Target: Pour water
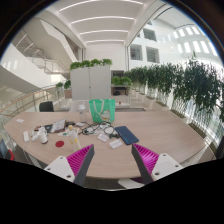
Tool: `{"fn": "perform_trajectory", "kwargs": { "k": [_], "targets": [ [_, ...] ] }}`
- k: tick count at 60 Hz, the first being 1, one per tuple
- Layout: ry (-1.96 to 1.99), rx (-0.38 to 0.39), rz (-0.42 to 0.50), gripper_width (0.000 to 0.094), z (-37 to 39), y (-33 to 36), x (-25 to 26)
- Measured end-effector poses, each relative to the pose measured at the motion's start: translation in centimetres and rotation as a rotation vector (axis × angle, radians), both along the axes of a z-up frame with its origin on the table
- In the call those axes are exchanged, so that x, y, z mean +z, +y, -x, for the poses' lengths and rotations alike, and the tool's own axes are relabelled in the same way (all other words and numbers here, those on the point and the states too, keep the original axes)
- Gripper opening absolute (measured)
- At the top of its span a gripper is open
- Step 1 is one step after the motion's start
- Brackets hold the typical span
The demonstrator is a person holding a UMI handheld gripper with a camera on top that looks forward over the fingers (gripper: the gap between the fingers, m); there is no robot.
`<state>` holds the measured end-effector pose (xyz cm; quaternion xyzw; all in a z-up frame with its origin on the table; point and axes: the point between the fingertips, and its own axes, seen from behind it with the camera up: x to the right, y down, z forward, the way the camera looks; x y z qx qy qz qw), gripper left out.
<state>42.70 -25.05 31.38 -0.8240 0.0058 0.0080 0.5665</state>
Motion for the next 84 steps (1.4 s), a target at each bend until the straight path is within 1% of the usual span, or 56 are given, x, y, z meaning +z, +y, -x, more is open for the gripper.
{"fn": "perform_trajectory", "kwargs": {
  "k": [6,7,14,18,26,32,36,42,46,52,59,62,64,65,66,67,68,72,76,77,80,84],
  "targets": [
    [-0.016,-0.044,-0.005,0.0827,-1.0,0.2,-0.2],
    [-0.018,-0.052,-0.006,0.0827,0.3,-0.7,-0.2],
    [-0.033,-0.089,-0.023,0.0821,2.4,-1.9,-0.4],
    [-0.026,-0.093,-0.024,0.0819,3.4,-2.2,-1.2],
    [-0.005,-0.035,-0.047,0.0826,6.4,-1.2,-4.7],
    [-0.015,0.035,-0.070,0.0827,10.0,1.3,-8.8],
    [-0.014,0.081,-0.074,0.0828,13.2,4.0,-11.5],
    [0.008,0.165,-0.125,0.0834,19.0,9.5,-14.2],
    [0.013,0.191,-0.148,0.0823,22.0,13.7,-16.3],
    [-0.001,0.172,-0.150,0.0821,24.9,20.3,-19.5],
    [-0.031,0.102,-0.157,0.0821,25.9,27.3,-22.2],
    [-0.043,0.085,-0.162,0.0818,26.3,29.7,-23.1],
    [-0.038,0.082,-0.161,0.0801,26.6,30.8,-23.2],
    [-0.033,0.083,-0.164,0.0773,26.8,31.4,-23.3],
    [-0.025,0.084,-0.168,0.0724,27.0,32.0,-23.3],
    [-0.019,0.085,-0.170,0.0647,27.1,32.4,-23.4],
    [-0.015,0.082,-0.168,0.0536,27.2,32.8,-23.5],
    [-0.012,0.058,-0.183,0.0526,27.4,34.5,-23.6],
    [-0.019,0.051,-0.206,0.0479,27.4,34.9,-23.4],
    [-0.014,0.051,-0.205,0.0481,27.5,35.0,-23.5],
    [0.003,0.032,-0.169,0.0460,27.5,35.5,-23.7],
    [0.014,0.015,-0.105,0.0393,27.0,35.7,-24.6]
  ]
}}
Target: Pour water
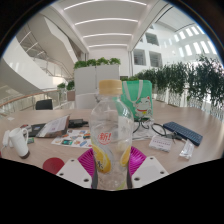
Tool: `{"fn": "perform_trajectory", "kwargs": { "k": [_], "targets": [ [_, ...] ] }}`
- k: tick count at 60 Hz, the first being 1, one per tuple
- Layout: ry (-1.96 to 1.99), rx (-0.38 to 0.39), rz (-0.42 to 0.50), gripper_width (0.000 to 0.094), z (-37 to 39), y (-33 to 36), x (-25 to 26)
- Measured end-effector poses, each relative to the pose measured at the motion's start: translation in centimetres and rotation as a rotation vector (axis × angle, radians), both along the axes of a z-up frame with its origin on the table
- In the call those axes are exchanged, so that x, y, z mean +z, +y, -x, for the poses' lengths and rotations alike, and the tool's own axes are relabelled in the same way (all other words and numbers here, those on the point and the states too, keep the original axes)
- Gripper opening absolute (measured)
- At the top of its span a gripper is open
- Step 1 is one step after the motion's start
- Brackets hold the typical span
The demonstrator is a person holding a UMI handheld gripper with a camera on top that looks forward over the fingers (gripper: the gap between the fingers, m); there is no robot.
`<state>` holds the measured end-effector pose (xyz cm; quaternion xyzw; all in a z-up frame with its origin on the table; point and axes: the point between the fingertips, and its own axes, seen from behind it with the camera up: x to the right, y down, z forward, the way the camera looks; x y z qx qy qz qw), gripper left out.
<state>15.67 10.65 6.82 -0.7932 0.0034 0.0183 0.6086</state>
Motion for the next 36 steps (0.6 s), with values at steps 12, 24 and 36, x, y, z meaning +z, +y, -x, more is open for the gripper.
{"fn": "perform_trajectory", "kwargs": {
  "k": [12,24,36],
  "targets": [
    [-0.100,0.025,0.036,0.0339,1.9,1.4,7.2],
    [-0.488,0.057,-0.006,0.0337,10.0,2.4,14.7],
    [-1.267,0.240,0.026,0.0339,20.0,3.8,12.0]
  ]
}}
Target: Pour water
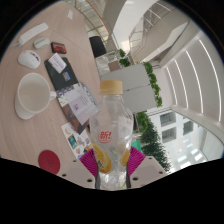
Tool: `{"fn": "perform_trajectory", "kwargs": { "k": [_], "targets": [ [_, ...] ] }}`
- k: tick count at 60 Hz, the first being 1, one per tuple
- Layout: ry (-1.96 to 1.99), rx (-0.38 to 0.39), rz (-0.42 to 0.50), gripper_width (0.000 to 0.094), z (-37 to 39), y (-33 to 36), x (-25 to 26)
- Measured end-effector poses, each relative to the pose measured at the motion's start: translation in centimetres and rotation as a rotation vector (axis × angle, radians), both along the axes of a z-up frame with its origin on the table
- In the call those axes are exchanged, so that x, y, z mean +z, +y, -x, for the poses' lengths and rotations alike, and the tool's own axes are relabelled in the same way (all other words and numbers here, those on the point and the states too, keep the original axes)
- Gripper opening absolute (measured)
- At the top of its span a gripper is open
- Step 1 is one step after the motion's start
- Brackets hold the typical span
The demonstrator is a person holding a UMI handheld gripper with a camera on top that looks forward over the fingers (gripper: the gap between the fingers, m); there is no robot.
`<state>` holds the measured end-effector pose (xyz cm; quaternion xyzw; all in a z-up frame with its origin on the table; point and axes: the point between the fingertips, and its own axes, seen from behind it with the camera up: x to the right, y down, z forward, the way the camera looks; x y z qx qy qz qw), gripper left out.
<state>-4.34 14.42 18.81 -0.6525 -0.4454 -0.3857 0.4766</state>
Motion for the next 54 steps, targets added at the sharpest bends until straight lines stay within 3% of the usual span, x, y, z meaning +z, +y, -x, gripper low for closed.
{"fn": "perform_trajectory", "kwargs": {
  "k": [11,17,34,42,45,50,51,52,54],
  "targets": [
    [-0.628,0.094,0.088,0.0340,2.8,-0.4,-2.3],
    [-0.913,0.175,0.071,0.0341,3.7,-0.4,-1.2],
    [-1.093,0.212,0.029,0.0341,6.3,-0.2,1.9],
    [-0.925,0.226,0.016,0.0344,6.9,0.7,1.4],
    [-0.734,0.180,-0.030,0.0343,7.3,-0.8,2.2],
    [-0.217,0.143,-0.007,0.0343,6.5,1.8,3.5],
    [-0.100,0.094,-0.047,0.0321,6.2,0.8,3.8],
    [-0.030,0.076,-0.083,0.0352,6.7,0.1,4.9],
    [0.156,0.071,-0.051,0.0381,5.9,1.3,5.5]
  ]
}}
